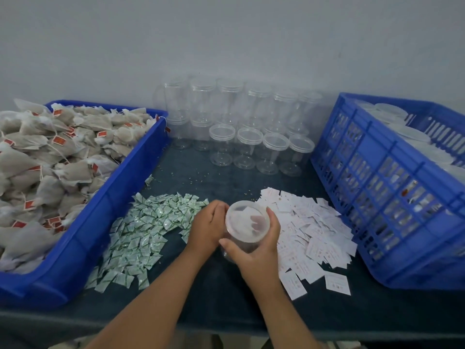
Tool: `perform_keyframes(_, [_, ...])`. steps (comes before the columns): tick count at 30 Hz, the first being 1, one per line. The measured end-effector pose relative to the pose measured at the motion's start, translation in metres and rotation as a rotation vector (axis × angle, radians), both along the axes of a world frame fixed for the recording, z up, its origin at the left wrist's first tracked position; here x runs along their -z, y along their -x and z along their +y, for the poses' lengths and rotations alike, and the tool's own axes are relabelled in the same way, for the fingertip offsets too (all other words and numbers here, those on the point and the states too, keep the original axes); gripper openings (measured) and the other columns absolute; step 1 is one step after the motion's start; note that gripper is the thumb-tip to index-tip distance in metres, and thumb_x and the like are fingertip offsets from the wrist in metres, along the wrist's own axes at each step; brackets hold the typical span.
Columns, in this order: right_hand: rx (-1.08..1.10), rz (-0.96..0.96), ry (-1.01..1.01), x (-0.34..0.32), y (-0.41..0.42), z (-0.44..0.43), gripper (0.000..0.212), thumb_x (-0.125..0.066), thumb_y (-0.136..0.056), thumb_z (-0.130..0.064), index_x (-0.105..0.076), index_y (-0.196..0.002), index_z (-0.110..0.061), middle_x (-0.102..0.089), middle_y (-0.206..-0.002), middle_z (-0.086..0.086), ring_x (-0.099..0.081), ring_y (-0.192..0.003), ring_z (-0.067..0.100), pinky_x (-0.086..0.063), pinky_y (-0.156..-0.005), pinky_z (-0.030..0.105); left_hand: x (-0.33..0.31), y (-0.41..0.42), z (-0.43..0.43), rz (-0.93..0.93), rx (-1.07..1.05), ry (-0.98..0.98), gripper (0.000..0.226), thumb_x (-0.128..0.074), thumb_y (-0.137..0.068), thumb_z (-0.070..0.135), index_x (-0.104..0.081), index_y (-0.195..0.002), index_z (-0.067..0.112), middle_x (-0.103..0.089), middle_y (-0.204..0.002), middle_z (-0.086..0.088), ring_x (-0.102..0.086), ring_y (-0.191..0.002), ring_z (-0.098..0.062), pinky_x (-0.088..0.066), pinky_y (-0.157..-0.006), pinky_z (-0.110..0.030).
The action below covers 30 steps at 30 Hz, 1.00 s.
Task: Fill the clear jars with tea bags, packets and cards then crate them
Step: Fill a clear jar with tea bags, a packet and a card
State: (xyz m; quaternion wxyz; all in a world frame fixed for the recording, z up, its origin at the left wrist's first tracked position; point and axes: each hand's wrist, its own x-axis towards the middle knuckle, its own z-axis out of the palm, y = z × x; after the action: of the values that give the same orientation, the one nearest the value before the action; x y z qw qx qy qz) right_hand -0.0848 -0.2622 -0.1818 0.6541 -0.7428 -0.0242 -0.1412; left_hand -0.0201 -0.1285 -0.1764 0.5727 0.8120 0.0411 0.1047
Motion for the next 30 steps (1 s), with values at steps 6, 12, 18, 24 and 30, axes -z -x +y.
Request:
perform_keyframes(6, [-0.099,-0.023,0.066,0.002,-0.006,-0.005,0.095,-0.102,-0.061,-0.045,-0.045,-0.137,-0.058,-0.061,-0.138,-0.027,-0.059,-0.132,0.002,-0.052,-0.109,0.031,-0.014,0.007,0.004,0.017,0.085,0.125,0.024,-0.055,-0.107,0.016,-0.068,-0.088,0.010,-0.067,-0.082,0.001,-0.060,-0.076,0.002,-0.046,-0.076,-0.022])
perform_keyframes(12, [-0.122,-0.035,-0.041,0.000,-0.004,-0.011,0.085,-0.099,-0.071,-0.032,-0.052,-0.142,-0.046,-0.067,-0.138,-0.010,-0.065,-0.131,0.017,-0.057,-0.106,0.041,-0.082,0.019,0.014,-0.165,0.463,0.029,0.036,-0.061,-0.098,0.053,-0.067,-0.127,0.034,-0.068,-0.129,0.019,-0.061,-0.125,-0.001,-0.050,-0.098,-0.016])
perform_keyframes(18, [-0.149,-0.136,0.194,0.000,-0.001,-0.010,0.069,-0.088,-0.082,-0.041,-0.055,-0.141,-0.025,-0.065,-0.129,-0.015,-0.068,-0.122,0.014,-0.061,-0.093,0.036,-0.104,0.045,0.005,-0.346,0.652,-0.970,0.054,-0.047,-0.091,0.078,-0.054,-0.135,0.047,-0.051,-0.138,0.025,-0.047,-0.128,-0.001,-0.050,-0.103,-0.033])
perform_keyframes(24, [0.005,-0.129,0.356,-0.002,0.002,0.001,0.062,-0.085,-0.077,-0.054,-0.062,-0.126,-0.024,-0.064,-0.112,-0.017,-0.064,-0.102,0.007,-0.055,-0.082,0.029,-0.097,0.066,-0.013,-0.126,0.149,-1.036,0.052,-0.022,-0.097,0.074,-0.049,-0.121,0.035,-0.058,-0.103,0.005,-0.063,-0.086,-0.022,-0.053,-0.072,-0.036])
perform_keyframes(30, [0.091,-0.278,0.462,-0.003,0.011,0.005,0.070,-0.090,-0.078,-0.042,-0.065,-0.136,-0.013,-0.067,-0.127,-0.007,-0.062,-0.117,0.009,-0.050,-0.101,0.028,-0.120,0.062,-0.004,0.172,0.168,-0.961,0.052,-0.038,-0.085,0.077,-0.043,-0.105,0.030,-0.059,-0.090,0.007,-0.058,-0.086,-0.022,-0.042,-0.066,-0.036])
